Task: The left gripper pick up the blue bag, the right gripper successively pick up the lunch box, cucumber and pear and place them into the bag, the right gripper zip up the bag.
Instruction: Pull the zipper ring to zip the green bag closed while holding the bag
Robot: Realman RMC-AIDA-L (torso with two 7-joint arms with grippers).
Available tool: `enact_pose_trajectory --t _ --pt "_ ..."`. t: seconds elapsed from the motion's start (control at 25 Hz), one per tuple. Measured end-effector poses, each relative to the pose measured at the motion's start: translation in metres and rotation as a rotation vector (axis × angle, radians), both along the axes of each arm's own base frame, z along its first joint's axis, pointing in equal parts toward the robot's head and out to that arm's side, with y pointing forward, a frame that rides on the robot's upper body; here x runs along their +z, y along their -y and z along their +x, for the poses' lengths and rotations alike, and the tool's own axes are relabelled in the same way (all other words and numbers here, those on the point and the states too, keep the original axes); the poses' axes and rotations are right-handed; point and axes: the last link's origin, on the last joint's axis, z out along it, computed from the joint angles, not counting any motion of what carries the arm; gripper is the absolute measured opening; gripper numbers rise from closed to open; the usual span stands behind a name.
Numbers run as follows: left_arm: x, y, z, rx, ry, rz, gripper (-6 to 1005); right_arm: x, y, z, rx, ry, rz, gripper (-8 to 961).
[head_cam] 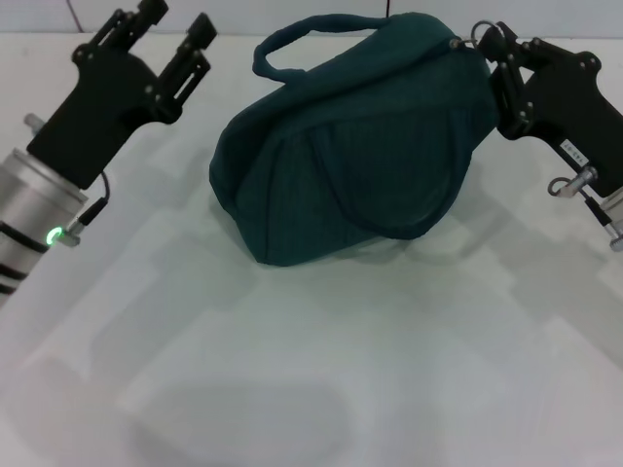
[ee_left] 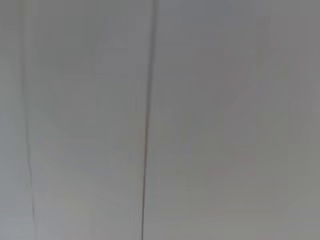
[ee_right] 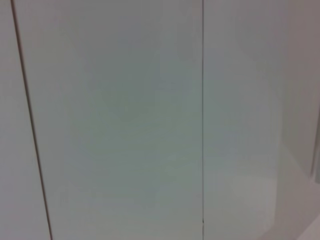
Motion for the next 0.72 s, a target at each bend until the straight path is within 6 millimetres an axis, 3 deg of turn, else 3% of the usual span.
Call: enact_pose_trajectory --t 0.36,0.72 --pt "0.000 -0.018 0.040 -0.148 -0.056 -0.287 753 0.000 0.002 0.003 -0.007 0.000 -0.002 10" --pt "0.008 -0.029 0.071 -0.176 -0.218 -0.543 803 0.001 0.002 0.004 -0.009 0.003 -0.001 9"
